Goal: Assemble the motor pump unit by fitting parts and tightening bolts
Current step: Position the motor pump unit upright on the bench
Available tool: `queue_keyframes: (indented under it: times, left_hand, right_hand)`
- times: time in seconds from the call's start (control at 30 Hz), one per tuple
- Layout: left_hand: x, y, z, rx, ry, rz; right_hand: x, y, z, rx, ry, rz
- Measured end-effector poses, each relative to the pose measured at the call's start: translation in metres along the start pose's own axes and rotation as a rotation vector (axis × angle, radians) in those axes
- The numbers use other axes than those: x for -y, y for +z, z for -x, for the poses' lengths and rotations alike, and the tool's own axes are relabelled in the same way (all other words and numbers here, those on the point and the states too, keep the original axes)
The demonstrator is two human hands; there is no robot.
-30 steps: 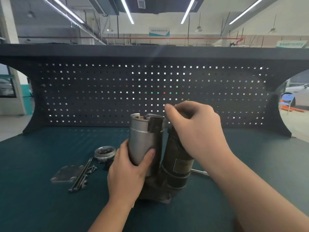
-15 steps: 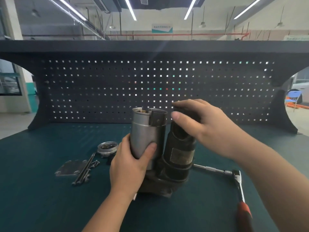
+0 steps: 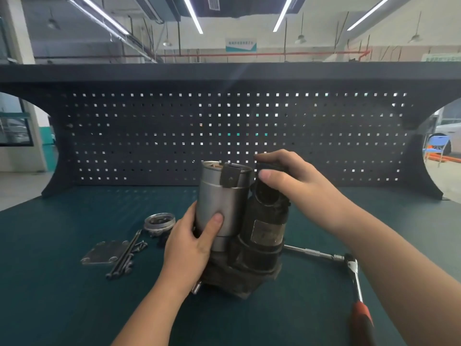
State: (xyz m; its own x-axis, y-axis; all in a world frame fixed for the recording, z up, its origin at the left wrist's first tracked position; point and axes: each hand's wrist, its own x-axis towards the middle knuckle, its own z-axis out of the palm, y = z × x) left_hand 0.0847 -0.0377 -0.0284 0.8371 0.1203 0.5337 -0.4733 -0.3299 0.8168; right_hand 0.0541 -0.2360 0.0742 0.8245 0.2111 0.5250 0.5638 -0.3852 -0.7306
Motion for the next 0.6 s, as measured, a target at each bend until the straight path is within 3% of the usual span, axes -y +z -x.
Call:
queue_keyframes:
  times: [0.27,0.47,0.6]
  left_hand:
    - [0.003,0.006,0.002,-0.013,-0.015,0.081]
    - [0.004,0.004,0.008,-0.089,-0.01,0.084]
    - [0.002,0.005,0.007,-0.097,-0.009,0.088]
  right_hand:
    - [0.004,0.013,0.0,-0.177,0.005,0.141]
    - [-0.001,0.003,-0.005,0.027,0.017,-0.137]
    - [-0.012,-0.002,-0.006,0.071,-0.033,-0.394]
